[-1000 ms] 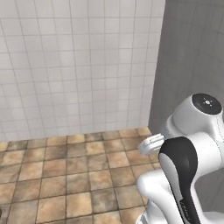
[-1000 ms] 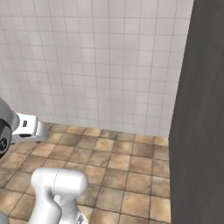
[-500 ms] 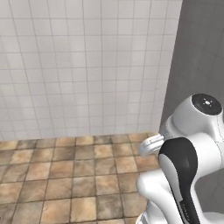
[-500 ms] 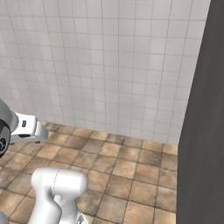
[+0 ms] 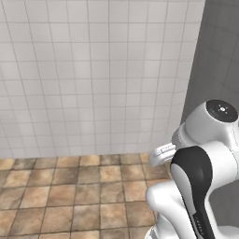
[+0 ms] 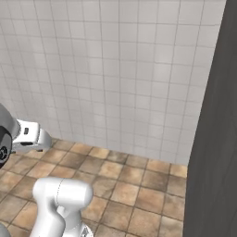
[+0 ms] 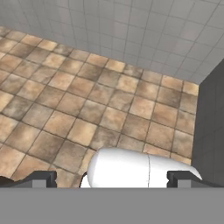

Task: Four empty soda cans are scattered around the kitchen. Gather all the cans and cluster them next to the stove for recycling.

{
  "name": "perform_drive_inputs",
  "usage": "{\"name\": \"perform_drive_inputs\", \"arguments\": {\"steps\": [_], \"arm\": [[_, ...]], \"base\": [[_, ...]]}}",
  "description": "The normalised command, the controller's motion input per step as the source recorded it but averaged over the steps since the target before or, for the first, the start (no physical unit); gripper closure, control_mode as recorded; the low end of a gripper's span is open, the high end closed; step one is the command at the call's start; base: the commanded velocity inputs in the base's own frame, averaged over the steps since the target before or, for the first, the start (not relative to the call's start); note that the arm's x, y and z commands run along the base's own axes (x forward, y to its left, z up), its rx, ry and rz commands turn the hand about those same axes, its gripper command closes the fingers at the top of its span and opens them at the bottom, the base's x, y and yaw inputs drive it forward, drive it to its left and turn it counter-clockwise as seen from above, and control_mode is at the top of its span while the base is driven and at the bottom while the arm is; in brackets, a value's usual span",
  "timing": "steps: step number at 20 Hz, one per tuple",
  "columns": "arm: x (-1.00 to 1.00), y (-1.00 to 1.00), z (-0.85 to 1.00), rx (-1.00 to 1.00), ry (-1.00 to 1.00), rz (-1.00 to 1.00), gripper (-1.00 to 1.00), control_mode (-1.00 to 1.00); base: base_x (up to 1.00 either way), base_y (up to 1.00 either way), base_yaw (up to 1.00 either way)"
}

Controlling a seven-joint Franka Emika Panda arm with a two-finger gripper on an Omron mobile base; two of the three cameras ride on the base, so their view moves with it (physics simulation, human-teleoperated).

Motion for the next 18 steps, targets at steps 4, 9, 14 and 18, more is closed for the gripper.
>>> {"name": "perform_drive_inputs", "arguments": {"steps": [4,9,14,18], "arm": [[0.00,0.00,0.00,0.00,0.00,0.00,-1.00,1.00],[0.00,0.00,0.00,0.00,0.00,0.00,-1.00,1.00],[0.00,0.00,0.00,0.00,0.00,0.00,-1.00,1.00],[0.00,0.00,0.00,0.00,0.00,0.00,-1.00,1.00]], "base": [[0.50,-0.12,0.19],[0.49,-0.01,0.27],[0.65,-0.01,0.29],[0.55,0.00,0.30]]}}
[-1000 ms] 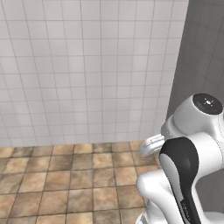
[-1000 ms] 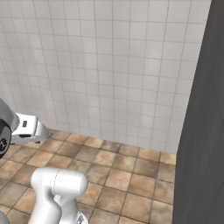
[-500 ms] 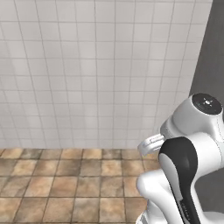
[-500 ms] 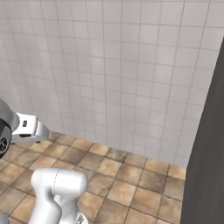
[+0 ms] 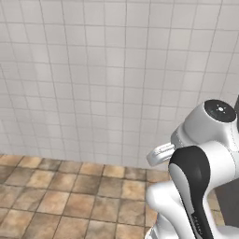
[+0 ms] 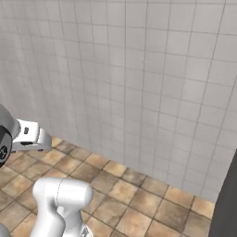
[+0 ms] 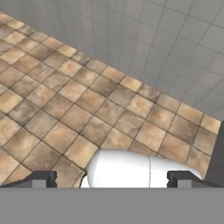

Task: Four empty soda cans are scattered around the kitchen. Gather all the cans and cluster them next to the stove for recycling.

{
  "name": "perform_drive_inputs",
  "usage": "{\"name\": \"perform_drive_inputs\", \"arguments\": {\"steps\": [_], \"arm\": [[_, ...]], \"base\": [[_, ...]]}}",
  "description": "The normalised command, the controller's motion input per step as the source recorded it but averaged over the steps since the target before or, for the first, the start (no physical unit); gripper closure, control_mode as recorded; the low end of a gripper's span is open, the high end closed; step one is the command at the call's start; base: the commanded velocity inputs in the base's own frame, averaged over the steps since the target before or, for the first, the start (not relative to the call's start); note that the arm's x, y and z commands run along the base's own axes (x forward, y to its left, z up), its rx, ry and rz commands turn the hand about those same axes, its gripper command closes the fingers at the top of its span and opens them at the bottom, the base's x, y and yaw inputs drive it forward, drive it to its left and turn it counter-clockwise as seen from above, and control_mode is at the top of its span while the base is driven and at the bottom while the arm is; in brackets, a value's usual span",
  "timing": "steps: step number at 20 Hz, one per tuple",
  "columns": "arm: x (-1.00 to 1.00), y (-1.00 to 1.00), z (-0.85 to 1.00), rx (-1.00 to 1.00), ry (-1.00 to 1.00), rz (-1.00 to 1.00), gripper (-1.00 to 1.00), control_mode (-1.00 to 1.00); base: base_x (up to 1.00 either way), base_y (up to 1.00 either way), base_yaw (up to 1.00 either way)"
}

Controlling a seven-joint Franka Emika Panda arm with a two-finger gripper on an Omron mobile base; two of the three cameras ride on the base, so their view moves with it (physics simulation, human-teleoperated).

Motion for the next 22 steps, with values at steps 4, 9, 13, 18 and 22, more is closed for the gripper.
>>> {"name": "perform_drive_inputs", "arguments": {"steps": [4,9,13,18,22], "arm": [[0.00,0.00,0.00,0.00,0.00,0.00,-1.00,1.00],[0.00,0.00,0.00,0.00,0.00,0.00,-1.00,1.00],[0.00,0.00,0.00,0.00,0.00,0.00,-1.00,1.00],[0.00,0.00,0.00,0.00,0.00,0.00,-1.00,1.00],[0.00,0.00,0.00,0.00,0.00,0.00,-1.00,1.00]], "base": [[0.56,0.00,0.30],[0.43,0.02,0.29],[0.45,0.07,0.29],[0.49,0.00,0.32],[0.49,0.00,0.33]]}}
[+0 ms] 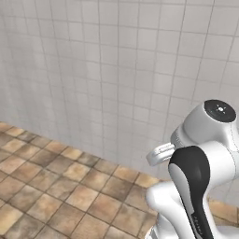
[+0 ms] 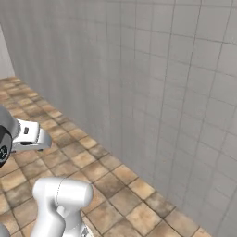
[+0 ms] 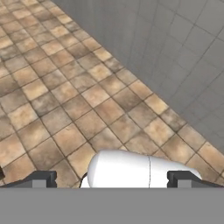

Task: Four empty soda cans are scattered around the kitchen. Gather all the cans and cluster them next to the stove for recycling.

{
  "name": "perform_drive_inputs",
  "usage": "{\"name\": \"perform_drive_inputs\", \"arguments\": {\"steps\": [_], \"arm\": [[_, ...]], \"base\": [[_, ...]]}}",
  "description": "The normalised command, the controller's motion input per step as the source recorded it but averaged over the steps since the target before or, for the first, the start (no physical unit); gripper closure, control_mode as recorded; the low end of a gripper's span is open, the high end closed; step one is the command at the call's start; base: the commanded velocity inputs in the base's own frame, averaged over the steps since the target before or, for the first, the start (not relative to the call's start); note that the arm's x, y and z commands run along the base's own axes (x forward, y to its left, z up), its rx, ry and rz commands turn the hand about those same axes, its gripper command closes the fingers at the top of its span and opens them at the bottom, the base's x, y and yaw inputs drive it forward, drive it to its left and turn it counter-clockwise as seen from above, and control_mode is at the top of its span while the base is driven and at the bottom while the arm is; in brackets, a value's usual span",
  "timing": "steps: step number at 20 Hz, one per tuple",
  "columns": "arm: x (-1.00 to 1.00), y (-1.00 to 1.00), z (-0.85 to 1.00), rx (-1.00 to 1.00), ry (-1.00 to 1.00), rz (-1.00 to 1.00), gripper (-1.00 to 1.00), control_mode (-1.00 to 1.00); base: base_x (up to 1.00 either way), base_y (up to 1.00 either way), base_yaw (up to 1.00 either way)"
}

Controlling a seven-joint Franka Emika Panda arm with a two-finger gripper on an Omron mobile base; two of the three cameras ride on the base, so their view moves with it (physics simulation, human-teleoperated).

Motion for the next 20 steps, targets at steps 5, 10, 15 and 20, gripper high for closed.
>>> {"name": "perform_drive_inputs", "arguments": {"steps": [5,10,15,20], "arm": [[0.00,0.00,0.00,0.00,0.00,0.00,-1.00,1.00],[0.00,0.00,0.00,0.00,0.00,0.00,-1.00,1.00],[0.00,0.00,0.00,0.00,0.00,0.00,-1.00,1.00],[0.00,0.00,0.00,0.00,0.00,0.00,-1.00,1.00]], "base": [[0.52,0.00,0.33],[0.68,0.00,0.32],[0.80,0.00,0.31],[0.98,0.00,0.30]]}}
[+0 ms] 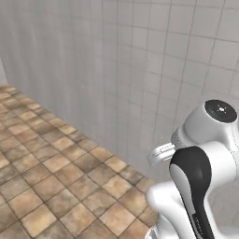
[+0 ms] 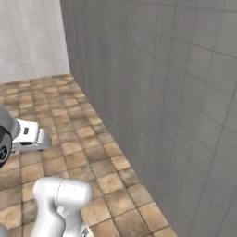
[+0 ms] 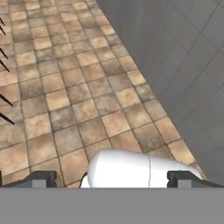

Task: Four empty soda cans are scattered around the kitchen. Gather all the cans and cluster them next to the stove for recycling.

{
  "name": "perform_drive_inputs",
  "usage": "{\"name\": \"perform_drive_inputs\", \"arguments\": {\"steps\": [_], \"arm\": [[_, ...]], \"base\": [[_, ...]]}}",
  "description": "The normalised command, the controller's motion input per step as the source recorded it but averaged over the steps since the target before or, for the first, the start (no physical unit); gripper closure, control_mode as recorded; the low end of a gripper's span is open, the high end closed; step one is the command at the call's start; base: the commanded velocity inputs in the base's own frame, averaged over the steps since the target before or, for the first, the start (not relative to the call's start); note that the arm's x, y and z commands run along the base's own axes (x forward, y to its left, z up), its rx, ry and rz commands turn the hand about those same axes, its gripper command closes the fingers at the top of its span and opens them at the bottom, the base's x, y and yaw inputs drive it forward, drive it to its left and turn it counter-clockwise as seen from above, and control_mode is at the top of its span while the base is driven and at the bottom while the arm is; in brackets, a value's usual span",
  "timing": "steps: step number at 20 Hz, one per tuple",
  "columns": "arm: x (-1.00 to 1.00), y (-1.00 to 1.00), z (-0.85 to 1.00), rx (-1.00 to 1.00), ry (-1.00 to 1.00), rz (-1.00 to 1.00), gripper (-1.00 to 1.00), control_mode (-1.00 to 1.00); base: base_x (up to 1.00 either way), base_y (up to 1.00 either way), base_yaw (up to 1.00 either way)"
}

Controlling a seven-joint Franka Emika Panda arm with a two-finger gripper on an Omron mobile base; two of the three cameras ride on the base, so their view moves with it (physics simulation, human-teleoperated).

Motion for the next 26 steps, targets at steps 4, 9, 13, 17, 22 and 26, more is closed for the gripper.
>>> {"name": "perform_drive_inputs", "arguments": {"steps": [4,9,13,17,22,26], "arm": [[0.00,0.00,0.00,0.00,0.00,0.00,-1.00,1.00],[0.00,0.00,0.00,0.00,0.00,0.00,-1.00,1.00],[0.00,0.00,0.00,0.00,0.00,0.00,-1.00,1.00],[0.00,0.00,0.00,0.00,0.00,0.00,-1.00,1.00],[0.00,0.00,0.00,0.00,0.00,0.00,-1.00,1.00],[0.00,0.00,0.00,0.00,0.00,0.00,-1.00,1.00]], "base": [[1.00,-0.04,0.29],[0.94,-0.06,0.31],[0.77,-0.06,0.33],[0.62,0.00,0.32],[0.56,0.00,0.33],[0.74,-0.04,0.33]]}}
